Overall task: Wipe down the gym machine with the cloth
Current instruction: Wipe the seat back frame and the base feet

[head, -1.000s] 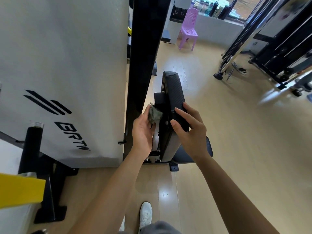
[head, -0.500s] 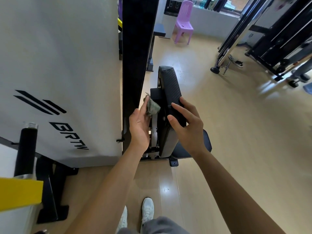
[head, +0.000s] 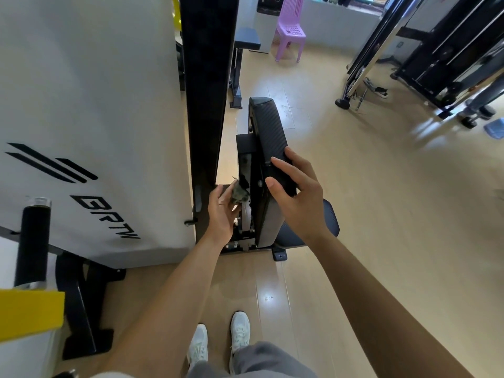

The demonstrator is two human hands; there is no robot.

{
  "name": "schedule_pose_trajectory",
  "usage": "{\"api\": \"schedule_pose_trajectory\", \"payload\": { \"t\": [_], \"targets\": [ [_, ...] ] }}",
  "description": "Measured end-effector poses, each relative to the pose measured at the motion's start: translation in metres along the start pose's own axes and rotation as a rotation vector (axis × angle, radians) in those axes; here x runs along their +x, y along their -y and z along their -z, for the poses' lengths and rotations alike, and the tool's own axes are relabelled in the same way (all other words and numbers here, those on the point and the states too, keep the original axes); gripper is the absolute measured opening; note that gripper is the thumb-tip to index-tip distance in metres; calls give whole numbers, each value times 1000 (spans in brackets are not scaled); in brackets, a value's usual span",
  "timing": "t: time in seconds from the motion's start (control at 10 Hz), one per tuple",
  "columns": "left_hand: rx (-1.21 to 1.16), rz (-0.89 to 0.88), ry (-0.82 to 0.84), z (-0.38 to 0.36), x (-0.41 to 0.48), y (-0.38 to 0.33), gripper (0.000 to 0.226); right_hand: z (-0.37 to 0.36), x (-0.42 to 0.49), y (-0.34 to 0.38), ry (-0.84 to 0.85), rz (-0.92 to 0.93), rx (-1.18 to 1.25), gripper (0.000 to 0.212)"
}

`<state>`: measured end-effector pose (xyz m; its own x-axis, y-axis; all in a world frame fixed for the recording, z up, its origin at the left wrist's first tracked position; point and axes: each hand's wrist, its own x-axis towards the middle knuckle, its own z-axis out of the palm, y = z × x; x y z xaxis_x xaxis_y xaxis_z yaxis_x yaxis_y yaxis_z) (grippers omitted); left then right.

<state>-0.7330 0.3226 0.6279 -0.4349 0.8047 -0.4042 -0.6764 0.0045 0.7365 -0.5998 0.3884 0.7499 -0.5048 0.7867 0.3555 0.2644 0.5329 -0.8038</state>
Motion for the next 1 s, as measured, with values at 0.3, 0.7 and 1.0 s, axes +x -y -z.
{"api": "schedule_pose_trajectory", "payload": {
  "t": [0.3, 0.7, 1.0],
  "targets": [
    [-147, 114, -23, 23, -6, 13, 57, 0, 0, 1, -2, 11, 10, 40],
    [-137, 200, -622, 28, -13, 45, 21, -1, -1, 0, -9, 11, 25, 38],
    [-833, 196, -474, 38, 21, 59, 35, 2, -1, 0, 13, 7, 8, 39]
  ]
}}
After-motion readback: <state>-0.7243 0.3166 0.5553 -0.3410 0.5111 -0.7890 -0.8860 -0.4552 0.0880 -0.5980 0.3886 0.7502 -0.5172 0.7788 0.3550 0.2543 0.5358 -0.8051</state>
